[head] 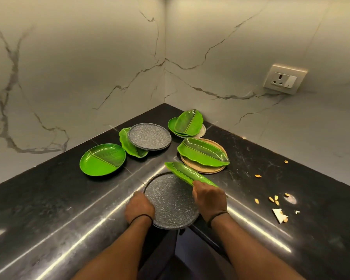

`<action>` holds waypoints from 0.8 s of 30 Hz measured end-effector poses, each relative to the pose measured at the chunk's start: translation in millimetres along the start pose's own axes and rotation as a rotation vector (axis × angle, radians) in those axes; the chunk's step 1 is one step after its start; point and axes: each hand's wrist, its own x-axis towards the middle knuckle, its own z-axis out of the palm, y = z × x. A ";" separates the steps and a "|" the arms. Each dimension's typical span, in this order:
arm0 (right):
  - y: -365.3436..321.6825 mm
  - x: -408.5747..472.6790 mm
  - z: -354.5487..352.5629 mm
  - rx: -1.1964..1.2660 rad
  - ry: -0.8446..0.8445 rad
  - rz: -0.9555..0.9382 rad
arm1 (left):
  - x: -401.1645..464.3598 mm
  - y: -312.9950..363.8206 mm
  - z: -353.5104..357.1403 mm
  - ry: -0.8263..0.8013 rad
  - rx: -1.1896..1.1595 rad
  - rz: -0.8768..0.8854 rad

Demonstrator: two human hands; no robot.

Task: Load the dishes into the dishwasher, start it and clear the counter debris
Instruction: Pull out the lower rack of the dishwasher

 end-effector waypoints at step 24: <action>-98.2 10.0 65.7 0.051 -0.329 -0.100 | 36.4 -107.8 -53.9 0.382 0.168 0.132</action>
